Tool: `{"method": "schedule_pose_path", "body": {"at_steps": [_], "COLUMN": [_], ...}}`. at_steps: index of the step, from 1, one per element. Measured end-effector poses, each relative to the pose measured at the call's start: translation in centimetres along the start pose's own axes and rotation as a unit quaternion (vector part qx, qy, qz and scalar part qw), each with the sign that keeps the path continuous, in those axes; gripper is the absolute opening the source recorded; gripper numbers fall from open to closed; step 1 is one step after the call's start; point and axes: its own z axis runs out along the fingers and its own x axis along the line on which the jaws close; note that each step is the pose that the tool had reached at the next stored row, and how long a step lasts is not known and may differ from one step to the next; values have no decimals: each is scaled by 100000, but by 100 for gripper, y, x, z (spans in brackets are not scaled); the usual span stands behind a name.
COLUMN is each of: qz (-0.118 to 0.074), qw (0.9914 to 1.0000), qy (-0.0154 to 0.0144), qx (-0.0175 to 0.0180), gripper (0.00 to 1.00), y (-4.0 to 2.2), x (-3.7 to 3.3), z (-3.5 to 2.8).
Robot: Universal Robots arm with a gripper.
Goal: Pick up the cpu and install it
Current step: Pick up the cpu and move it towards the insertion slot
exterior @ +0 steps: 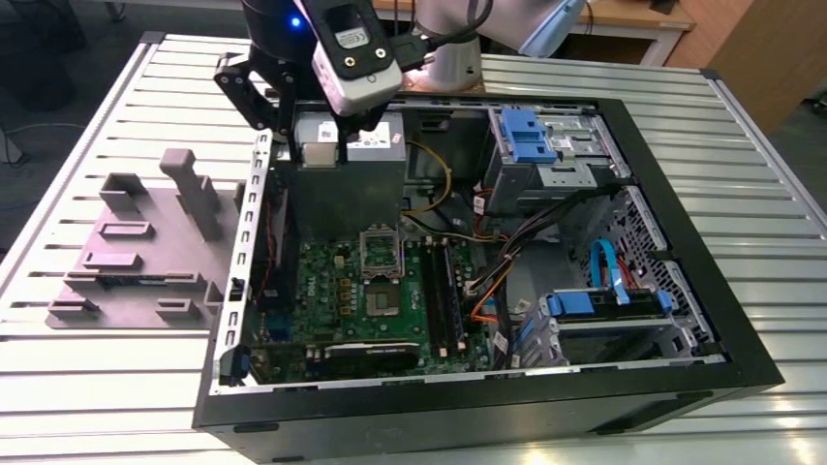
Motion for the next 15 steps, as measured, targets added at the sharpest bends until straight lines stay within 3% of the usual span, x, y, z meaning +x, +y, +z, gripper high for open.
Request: {"method": "schedule_pose_path", "body": {"at_steps": [9, 15], "qz": [-8, 5], "qw": [100000, 100000], "qy": [2, 4], "qx": [0, 4], "gripper": [47, 47], "y": [-2, -4], "x": [-3, -62], "z": [0, 1]}}
